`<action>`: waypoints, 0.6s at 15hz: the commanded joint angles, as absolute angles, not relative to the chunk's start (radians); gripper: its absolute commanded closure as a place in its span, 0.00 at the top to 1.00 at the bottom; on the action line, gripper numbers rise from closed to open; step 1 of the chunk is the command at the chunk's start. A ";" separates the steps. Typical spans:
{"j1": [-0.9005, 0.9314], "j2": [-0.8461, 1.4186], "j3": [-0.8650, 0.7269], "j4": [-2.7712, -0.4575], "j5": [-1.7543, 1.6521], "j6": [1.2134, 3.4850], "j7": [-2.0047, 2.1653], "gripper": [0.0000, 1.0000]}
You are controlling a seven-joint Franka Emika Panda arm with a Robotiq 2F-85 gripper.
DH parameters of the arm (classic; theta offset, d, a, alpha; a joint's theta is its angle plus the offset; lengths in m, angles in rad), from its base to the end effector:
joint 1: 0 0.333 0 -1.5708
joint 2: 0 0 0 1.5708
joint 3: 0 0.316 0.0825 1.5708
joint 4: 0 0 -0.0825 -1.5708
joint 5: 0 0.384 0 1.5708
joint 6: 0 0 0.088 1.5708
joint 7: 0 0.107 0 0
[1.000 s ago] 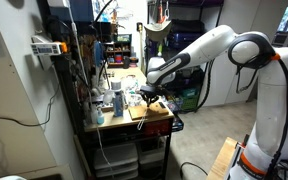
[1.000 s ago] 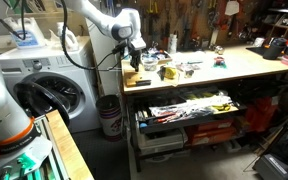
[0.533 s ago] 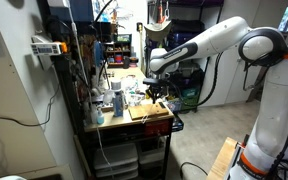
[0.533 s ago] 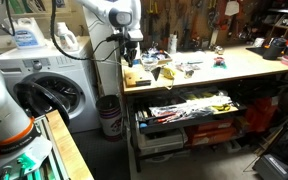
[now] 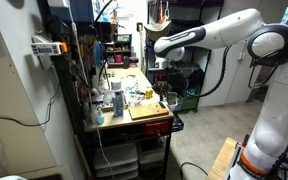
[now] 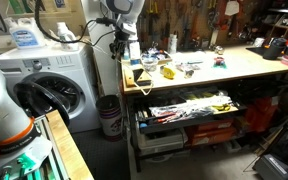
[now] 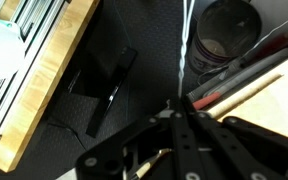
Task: Pick up the metal utensil from the table and hang it on the hook on the left
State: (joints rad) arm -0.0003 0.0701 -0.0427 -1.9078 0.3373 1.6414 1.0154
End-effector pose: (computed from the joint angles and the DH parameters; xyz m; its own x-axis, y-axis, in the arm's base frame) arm 0.5406 0.0104 0.4412 0.3502 -0.8312 -0.4318 -0.8895 -0.4396 0.1248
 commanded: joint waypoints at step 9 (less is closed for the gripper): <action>-0.024 0.050 -0.043 -1.915 0.480 1.641 1.037 0.01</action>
